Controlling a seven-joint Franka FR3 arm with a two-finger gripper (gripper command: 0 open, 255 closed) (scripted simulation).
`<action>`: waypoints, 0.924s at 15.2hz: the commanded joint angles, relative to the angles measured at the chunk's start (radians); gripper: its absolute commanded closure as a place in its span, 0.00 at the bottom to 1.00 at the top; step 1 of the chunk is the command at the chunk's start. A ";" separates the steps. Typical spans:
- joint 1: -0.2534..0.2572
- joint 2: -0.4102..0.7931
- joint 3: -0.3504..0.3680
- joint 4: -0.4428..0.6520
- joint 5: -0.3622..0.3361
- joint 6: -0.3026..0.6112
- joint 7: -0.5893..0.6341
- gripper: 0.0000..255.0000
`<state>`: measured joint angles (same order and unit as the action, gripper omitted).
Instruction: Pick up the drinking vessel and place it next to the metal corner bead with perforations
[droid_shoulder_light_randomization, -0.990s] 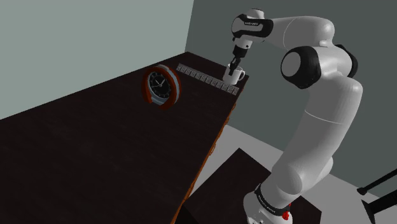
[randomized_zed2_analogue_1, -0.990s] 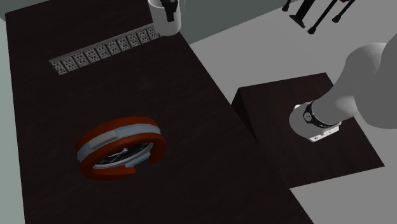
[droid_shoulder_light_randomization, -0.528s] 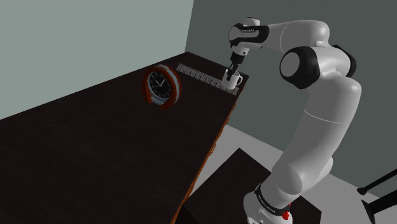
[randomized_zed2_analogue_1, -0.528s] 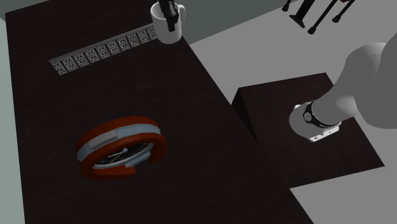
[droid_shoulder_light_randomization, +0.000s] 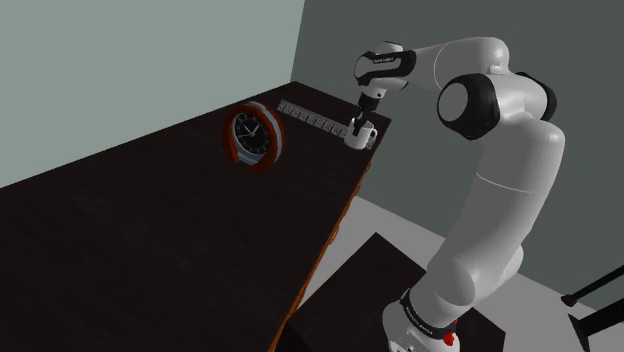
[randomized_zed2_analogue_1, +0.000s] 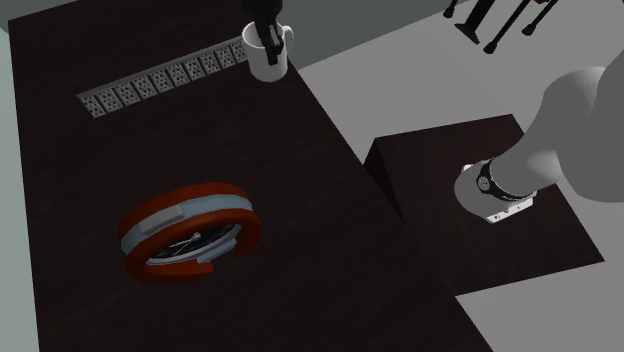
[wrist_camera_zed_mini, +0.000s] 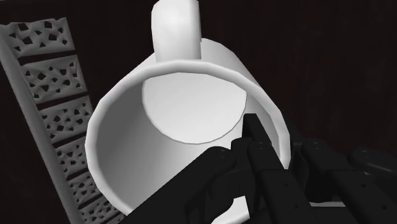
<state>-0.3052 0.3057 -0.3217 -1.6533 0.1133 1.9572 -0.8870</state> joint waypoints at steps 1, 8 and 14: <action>0.000 0.004 0.001 -0.021 0.002 0.026 -0.003 1.00; -0.002 0.036 0.006 -0.084 0.017 0.119 -0.013 1.00; -0.002 0.036 0.006 -0.084 0.017 0.119 -0.013 1.00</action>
<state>-0.3076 0.3421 -0.3156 -1.7373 0.1301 2.0758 -0.9002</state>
